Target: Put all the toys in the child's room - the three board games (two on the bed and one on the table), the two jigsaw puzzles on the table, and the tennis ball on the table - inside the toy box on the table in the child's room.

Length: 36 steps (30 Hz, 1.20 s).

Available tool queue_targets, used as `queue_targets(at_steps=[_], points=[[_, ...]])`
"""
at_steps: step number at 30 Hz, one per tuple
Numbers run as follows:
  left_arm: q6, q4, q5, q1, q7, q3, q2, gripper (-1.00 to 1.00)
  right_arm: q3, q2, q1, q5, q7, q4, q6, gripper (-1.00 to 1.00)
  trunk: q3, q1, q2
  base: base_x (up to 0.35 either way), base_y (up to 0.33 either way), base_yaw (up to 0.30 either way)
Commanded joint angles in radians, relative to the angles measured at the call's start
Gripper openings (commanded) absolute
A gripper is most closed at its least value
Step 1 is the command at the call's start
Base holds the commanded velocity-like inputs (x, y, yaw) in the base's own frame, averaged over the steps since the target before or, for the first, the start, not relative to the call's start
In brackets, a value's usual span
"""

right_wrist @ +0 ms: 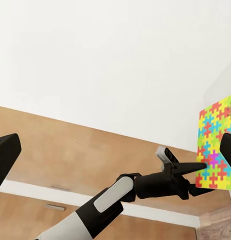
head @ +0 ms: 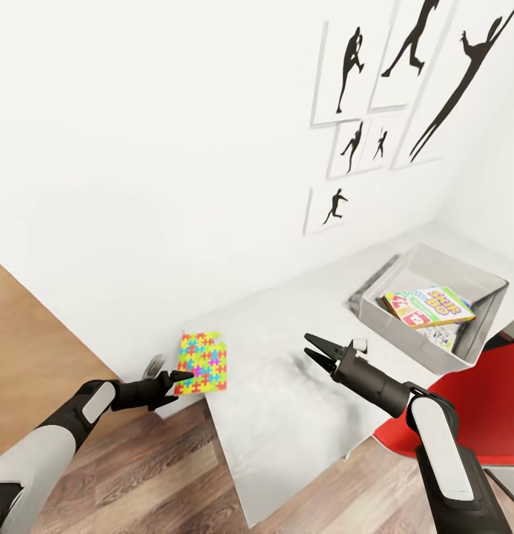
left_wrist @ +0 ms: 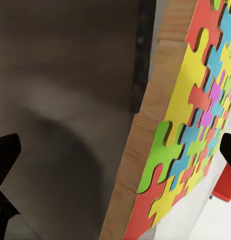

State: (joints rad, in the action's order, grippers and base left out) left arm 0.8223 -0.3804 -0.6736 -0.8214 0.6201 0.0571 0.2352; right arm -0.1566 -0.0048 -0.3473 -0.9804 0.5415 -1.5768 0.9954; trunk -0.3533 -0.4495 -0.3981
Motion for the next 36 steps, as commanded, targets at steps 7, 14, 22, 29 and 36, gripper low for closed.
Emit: queue_targets(at_steps=[7,14,22,29,36], points=[[0.002,0.000,-0.006,-0.001,0.001,0.006,0.001,-1.00,-0.001,0.000,-0.001,0.005,0.006,0.000,0.005,1.00,-0.013,0.000,-0.002,0.000,-0.039,0.000],[0.002,-0.015,-0.008,-0.001,0.002,0.008,-0.002,-1.00,-0.001,0.001,-0.001,0.005,0.006,0.000,0.005,1.00,-0.024,0.000,-0.002,0.000,-0.009,0.106],[0.022,-0.115,-0.010,0.001,0.005,0.025,-0.003,-1.00,-0.002,0.000,-0.001,0.005,0.006,0.000,0.005,1.00,-0.036,0.000,-0.002,0.000,0.000,0.153],[0.041,-0.122,-0.001,0.001,0.133,0.091,-0.003,-1.00,-0.002,0.000,-0.001,0.005,0.006,0.001,0.005,1.00,-0.046,0.000,-0.002,0.000,0.000,0.162],[0.040,-0.123,0.000,0.001,0.161,0.109,-0.002,-1.00,-0.002,0.001,-0.001,0.005,0.006,0.001,0.005,1.00,-0.057,0.000,-0.002,0.000,0.000,0.167]])
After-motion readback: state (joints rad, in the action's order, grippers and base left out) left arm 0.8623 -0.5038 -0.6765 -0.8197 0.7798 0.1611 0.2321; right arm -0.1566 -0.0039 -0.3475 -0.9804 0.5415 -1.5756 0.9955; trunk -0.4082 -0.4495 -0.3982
